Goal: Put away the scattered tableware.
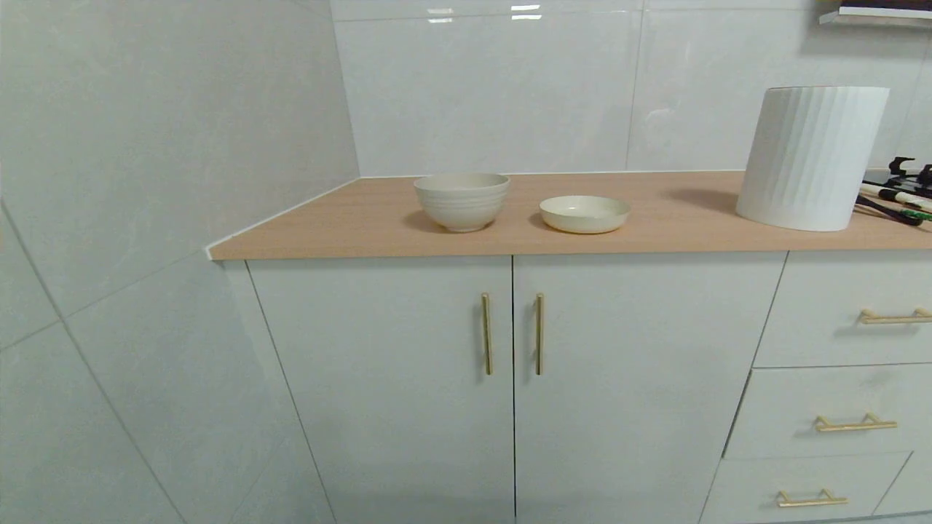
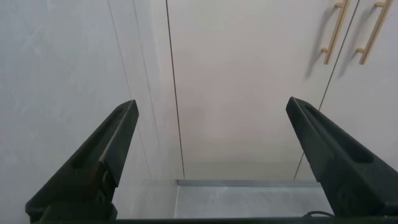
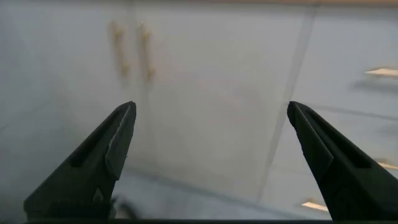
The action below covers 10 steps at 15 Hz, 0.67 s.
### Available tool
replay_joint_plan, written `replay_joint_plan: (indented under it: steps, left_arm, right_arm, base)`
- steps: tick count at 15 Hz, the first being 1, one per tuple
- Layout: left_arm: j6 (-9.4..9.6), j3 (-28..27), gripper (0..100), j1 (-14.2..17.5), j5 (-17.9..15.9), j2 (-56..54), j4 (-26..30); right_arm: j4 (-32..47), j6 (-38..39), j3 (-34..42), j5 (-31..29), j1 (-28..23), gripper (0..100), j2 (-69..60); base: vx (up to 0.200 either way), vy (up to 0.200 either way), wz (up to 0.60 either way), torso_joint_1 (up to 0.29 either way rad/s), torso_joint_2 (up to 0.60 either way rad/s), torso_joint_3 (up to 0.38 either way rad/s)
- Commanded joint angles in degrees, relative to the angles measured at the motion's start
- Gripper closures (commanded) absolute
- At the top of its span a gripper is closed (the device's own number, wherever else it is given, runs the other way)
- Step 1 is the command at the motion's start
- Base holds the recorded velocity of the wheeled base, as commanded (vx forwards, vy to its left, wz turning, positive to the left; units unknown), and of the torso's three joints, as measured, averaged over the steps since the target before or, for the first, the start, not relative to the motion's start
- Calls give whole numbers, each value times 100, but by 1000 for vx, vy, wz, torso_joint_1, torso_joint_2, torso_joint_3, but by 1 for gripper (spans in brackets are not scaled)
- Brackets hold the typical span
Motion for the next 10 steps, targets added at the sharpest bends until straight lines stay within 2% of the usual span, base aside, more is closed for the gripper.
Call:
replay_joint_plan:
  steps: [1, 3, 6, 7, 8, 10]
  left_arm:
    - [-3, 0, 0, 2, -2, 0, 0]
    - [-3, 0, 0, 2, -2, 0, 0]
    - [6, 0, 0, 2, -2, 0, 0]
    - [-3, 0, 0, 2, -2, 0, 0]
    - [6, 0, 0, 2, -2, 0, 0]
    - [-3, 0, 0, 2, 7, 0, 0]
  right_arm:
    - [-91, 15, -346, 478, 219, 0, 2032]
    - [-407, 33, -803, 469, 737, 0, 2981]
    - [-1488, 33, -1392, 461, 1484, 0, 4818]
    - [-1655, 41, -1541, 452, 1537, 0, 5152]
    - [-2095, 182, -1919, 452, 1686, 0, 6031]
    - [-2367, 296, -2376, 443, 1845, 0, 6752]
  base:
    - [0, 0, 0, 0, 0, 0]
    - [0, 0, 0, 0, 0, 0]
    - [0, 0, 0, 0, 0, 0]
    - [0, 0, 0, 0, 0, 0]
    - [0, 0, 0, 0, 0, 0]
    - [0, 0, 0, 0, 0, 0]
